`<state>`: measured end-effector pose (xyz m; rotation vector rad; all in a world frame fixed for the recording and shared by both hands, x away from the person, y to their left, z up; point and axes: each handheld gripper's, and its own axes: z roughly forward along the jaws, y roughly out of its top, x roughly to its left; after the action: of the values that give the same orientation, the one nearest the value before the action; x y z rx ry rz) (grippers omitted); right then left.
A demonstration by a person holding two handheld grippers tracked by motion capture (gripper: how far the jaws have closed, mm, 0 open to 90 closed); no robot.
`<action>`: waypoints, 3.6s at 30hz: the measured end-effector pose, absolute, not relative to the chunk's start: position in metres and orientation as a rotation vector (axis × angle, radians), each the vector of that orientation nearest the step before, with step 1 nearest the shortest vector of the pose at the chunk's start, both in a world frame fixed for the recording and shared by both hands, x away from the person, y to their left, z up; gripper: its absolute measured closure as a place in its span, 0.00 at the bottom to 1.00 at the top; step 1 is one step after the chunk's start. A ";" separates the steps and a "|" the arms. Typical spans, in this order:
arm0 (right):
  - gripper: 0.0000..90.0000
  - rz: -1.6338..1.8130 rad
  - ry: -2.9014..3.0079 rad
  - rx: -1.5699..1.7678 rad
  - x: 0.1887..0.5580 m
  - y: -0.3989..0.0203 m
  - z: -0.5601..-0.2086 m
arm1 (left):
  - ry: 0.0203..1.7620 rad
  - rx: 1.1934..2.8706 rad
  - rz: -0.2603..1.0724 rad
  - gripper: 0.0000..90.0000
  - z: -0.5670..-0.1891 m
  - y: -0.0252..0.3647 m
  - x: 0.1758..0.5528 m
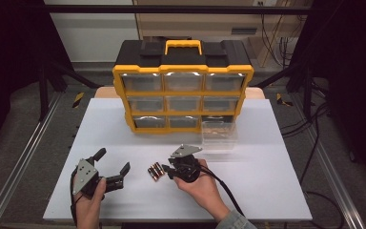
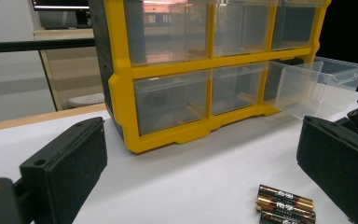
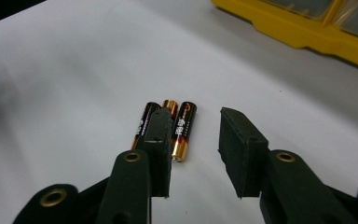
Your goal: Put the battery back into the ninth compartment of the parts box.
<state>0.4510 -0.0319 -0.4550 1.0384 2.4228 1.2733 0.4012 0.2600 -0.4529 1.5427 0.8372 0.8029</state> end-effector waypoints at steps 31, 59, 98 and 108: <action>0.85 1.081 2.484 1.174 0.467 0.001 -0.485 | 0.825 1.545 0.795 0.02 -0.452 0.258 0.401; 0.85 1.275 2.347 1.002 0.438 -0.079 -0.434 | 0.843 1.540 0.804 0.02 -0.452 0.261 0.399; 0.85 1.239 2.137 1.118 0.489 -0.199 -0.359 | 0.846 1.542 0.804 0.02 -0.453 0.261 0.399; 0.51 1.244 2.103 1.153 0.506 -0.189 -0.371 | 0.845 1.541 0.802 0.02 -0.452 0.261 0.399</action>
<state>0.5063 -0.1890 -0.3710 1.1535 2.1028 1.2438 0.3990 0.2611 -0.4524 1.5407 0.8447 0.8023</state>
